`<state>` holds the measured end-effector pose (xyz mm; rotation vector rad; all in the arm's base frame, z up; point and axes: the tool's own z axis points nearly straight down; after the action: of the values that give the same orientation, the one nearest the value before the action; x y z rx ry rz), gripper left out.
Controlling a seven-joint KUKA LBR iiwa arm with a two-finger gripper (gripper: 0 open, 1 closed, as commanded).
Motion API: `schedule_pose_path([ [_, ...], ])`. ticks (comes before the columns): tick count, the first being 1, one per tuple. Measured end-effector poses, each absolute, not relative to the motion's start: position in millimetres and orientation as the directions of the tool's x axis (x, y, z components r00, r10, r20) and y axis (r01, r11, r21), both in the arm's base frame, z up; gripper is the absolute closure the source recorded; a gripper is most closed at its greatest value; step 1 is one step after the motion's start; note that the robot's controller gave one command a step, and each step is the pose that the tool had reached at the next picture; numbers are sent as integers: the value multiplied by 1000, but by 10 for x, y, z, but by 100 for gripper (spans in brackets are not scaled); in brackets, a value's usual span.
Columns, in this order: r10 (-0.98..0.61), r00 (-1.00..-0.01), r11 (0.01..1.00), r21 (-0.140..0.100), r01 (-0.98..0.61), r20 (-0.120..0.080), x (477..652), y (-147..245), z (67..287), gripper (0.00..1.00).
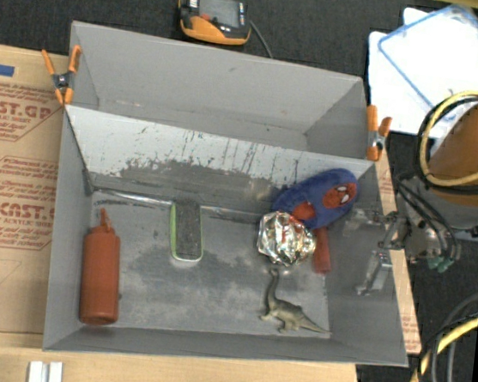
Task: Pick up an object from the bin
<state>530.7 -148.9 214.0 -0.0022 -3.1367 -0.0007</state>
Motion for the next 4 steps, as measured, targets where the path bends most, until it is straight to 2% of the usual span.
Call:
schedule_pose_path([
  [1,0,-1000,1000,-1,0,-2,5326,-1481,2176,0],
  [2,36,-999,999,-1,36,-5,5863,-1280,734,0],
  [3,87,-996,996,-6,87,-6,5836,-1060,691,0],
  [4,49,-999,999,1,49,10,5830,-1205,608,0],
])
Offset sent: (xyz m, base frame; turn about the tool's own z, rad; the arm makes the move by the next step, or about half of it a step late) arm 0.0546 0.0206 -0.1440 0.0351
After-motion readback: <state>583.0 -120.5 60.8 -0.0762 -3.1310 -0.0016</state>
